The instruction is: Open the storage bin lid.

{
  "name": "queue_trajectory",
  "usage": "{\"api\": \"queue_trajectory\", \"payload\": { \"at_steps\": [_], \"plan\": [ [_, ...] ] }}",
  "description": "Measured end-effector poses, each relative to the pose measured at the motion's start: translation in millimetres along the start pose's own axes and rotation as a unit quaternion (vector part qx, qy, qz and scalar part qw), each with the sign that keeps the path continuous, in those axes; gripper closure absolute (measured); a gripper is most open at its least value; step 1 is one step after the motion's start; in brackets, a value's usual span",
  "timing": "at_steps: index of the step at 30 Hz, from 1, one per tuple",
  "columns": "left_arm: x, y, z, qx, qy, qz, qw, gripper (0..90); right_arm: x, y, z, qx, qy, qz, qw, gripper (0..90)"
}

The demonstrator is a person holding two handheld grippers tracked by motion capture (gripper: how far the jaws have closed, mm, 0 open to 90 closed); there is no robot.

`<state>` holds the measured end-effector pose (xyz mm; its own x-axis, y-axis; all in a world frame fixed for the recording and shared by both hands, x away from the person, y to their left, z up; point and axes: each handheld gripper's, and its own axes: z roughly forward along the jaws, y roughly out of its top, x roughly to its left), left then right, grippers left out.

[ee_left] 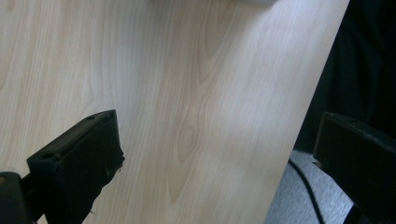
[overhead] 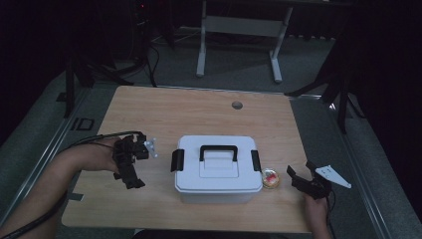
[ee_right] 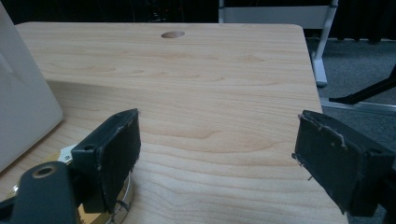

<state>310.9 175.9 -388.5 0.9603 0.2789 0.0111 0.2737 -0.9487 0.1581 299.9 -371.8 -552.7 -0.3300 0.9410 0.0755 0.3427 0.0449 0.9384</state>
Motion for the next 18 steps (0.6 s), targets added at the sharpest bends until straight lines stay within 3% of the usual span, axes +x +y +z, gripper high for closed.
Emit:
{"api": "queue_trajectory", "payload": {
  "at_steps": [6,14,18],
  "plan": [
    [-1.6,14.1,-3.6,0.012,0.001,0.017,0.9998,0.3,-0.1,0.1,0.0,0.001,0.001,0.001,1.0000,14.1],
    [-5.3,33.9,-10.5,0.005,-0.004,0.035,0.9993,0.3,-0.2,0.2,0.0,0.002,0.002,0.002,1.0000,14.1],
    [-4.7,40.3,-17.8,-0.023,-0.017,0.033,0.9991,0.3,-0.2,0.1,0.0,0.000,0.002,0.000,1.0000,14.1]
  ]
}}
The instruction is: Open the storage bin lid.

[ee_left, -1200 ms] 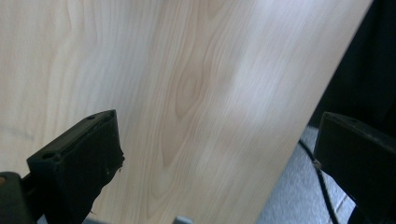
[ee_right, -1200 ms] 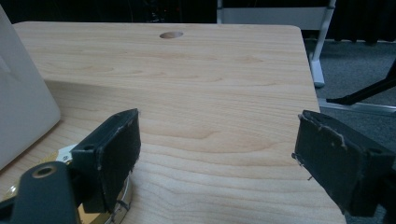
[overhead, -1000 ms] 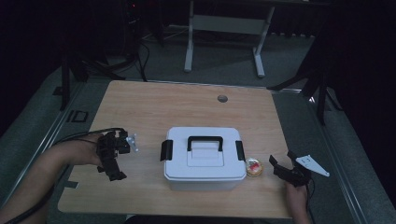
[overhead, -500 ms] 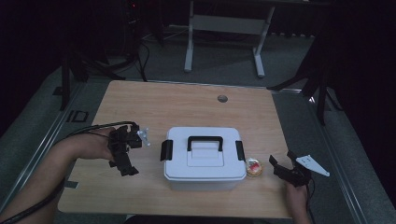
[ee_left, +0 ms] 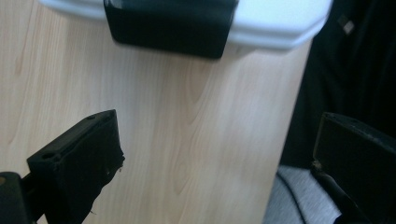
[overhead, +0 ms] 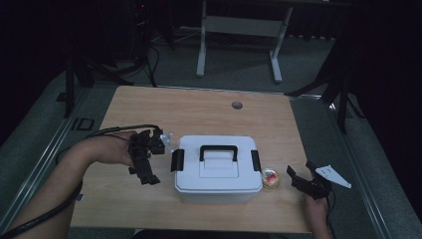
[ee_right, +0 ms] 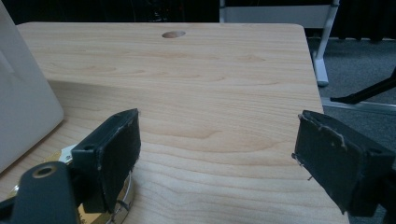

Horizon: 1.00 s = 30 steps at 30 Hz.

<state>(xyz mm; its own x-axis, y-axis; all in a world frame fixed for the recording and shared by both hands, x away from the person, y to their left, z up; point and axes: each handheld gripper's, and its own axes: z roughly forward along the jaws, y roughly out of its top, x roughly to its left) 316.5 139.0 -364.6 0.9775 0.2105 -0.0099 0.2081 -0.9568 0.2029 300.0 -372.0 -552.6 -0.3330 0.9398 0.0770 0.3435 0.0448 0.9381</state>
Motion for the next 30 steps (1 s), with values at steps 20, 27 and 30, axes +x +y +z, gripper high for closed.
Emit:
{"api": "queue_trajectory", "payload": {
  "at_steps": [20,27,30],
  "plan": [
    [3.2,52.2,10.8,0.019,0.005,0.040,0.9990,0.3,0.1,0.1,0.3,0.001,0.001,0.000,1.0000,14.1],
    [7.5,68.4,19.1,0.033,0.011,0.052,0.9981,0.3,0.1,0.1,0.3,0.001,0.000,0.000,1.0000,14.0],
    [10.3,76.5,25.2,0.040,0.006,0.054,0.9977,0.3,0.3,0.1,0.2,0.002,-0.001,-0.001,1.0000,14.1]
  ]
}}
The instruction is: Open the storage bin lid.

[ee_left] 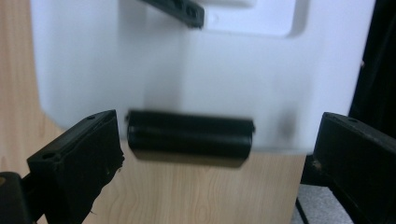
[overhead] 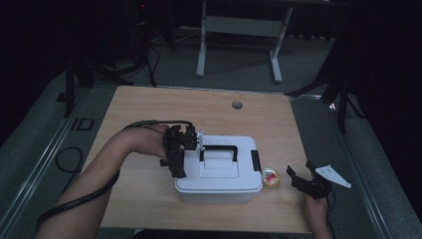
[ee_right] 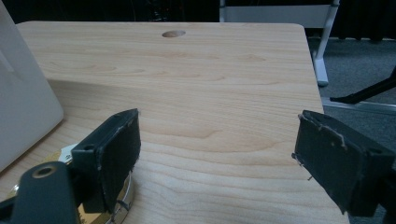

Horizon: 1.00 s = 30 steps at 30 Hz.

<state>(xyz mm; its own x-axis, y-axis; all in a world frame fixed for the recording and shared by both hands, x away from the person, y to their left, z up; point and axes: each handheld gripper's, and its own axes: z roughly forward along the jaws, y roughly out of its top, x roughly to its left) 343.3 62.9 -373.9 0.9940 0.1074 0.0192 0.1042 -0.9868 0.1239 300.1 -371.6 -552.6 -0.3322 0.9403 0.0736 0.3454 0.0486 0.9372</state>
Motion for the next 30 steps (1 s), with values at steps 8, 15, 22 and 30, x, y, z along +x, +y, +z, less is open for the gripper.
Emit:
{"api": "queue_trajectory", "payload": {
  "at_steps": [8,15,22,30],
  "plan": [
    [9.2,17.0,1.0,-0.008,0.021,-0.007,0.9997,0.3,0.3,0.0,0.0,0.000,0.000,-0.001,1.0000,14.1],
    [15.4,30.1,-2.4,-0.016,0.009,-0.014,0.9997,0.3,0.5,-0.1,-0.1,0.000,0.001,-0.003,1.0000,14.1],
    [15.4,39.0,-0.1,-0.025,0.002,-0.011,0.9996,11.5,0.4,-0.1,-0.1,-0.001,0.001,-0.002,1.0000,14.1],
    [13.1,48.3,4.0,0.002,0.004,0.008,1.0000,47.7,0.4,-0.1,-0.1,-0.001,0.002,-0.003,1.0000,14.1]
  ]
}}
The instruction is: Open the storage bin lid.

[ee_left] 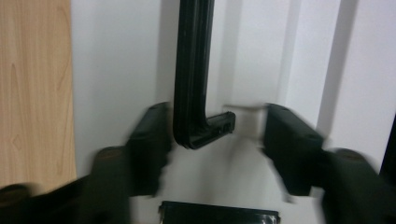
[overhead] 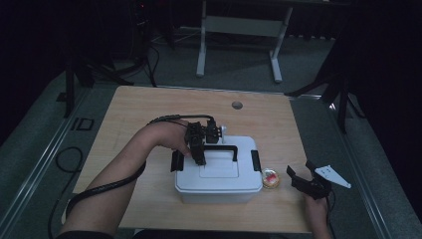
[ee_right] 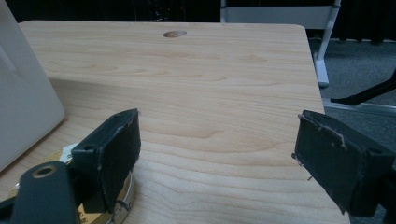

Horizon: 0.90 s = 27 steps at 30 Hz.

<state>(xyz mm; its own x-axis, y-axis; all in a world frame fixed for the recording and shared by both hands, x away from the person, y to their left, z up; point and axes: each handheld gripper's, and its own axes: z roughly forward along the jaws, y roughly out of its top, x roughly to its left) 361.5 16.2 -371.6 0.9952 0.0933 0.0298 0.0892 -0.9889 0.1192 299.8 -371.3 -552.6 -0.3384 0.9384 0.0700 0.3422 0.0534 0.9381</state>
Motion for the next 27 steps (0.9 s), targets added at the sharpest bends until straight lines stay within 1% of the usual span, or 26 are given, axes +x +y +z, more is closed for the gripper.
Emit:
{"api": "queue_trajectory", "payload": {
  "at_steps": [1,2,4,7,9,11,14,20,21,22,24,25,26,27],
  "plan": [
    [-0.3,0.6,0.0,0.003,-0.006,-0.002,1.0000,53.1,0.1,0.0,0.0,0.000,0.000,0.000,1.0000,14.1],
    [-0.5,1.4,-0.4,0.007,-0.009,0.002,0.9999,56.6,0.1,0.0,0.0,0.000,0.000,-0.001,1.0000,14.1],
    [-0.9,3.0,-0.7,0.021,-0.010,-0.001,0.9997,64.6,0.1,0.0,0.1,0.001,0.001,-0.001,1.0000,14.1],
    [-1.4,5.4,-0.5,0.038,-0.016,0.002,0.9992,79.5,0.0,0.0,0.0,0.001,0.001,0.000,1.0000,14.1],
    [-0.6,6.7,-0.4,0.043,-0.014,-0.004,0.9990,82.7,0.0,0.0,0.0,0.001,0.002,-0.001,1.0000,14.1],
    [-0.6,7.4,-0.4,0.045,-0.013,-0.005,0.9989,82.8,0.0,0.0,0.1,0.001,0.002,-0.001,1.0000,14.1],
    [-0.1,6.5,-0.5,0.041,-0.014,-0.007,0.9990,83.1,-0.1,0.0,0.1,0.001,0.003,0.000,1.0000,14.1],
    [1.8,4.7,-2.4,0.033,-0.022,-0.012,0.9991,83.3,-0.1,0.0,0.1,0.000,0.003,0.000,1.0000,14.1],
    [2.0,4.6,-3.2,0.032,-0.026,-0.016,0.9990,83.3,-0.1,0.0,0.1,0.000,0.003,0.001,1.0000,14.1],
    [1.5,4.9,-4.3,0.033,-0.023,-0.012,0.9991,83.3,-0.1,0.0,0.0,0.000,0.003,0.001,1.0000,14.1],
    [0.9,5.4,-7.3,0.030,-0.025,-0.012,0.9992,83.3,-0.2,0.0,0.1,0.001,0.003,0.000,1.0000,14.1],
    [0.3,5.9,-8.7,0.030,-0.020,-0.010,0.9993,83.4,-0.1,0.0,0.1,0.001,0.003,0.000,1.0000,14.2],
    [0.0,6.3,-10.3,0.025,-0.018,-0.013,0.9994,83.3,-0.1,0.0,0.1,0.001,0.003,0.000,1.0000,14.2],
    [0.0,6.3,-12.0,0.023,-0.021,-0.011,0.9995,83.3,-0.2,0.1,0.1,0.000,0.003,0.001,1.0000,14.1]
  ]
}}
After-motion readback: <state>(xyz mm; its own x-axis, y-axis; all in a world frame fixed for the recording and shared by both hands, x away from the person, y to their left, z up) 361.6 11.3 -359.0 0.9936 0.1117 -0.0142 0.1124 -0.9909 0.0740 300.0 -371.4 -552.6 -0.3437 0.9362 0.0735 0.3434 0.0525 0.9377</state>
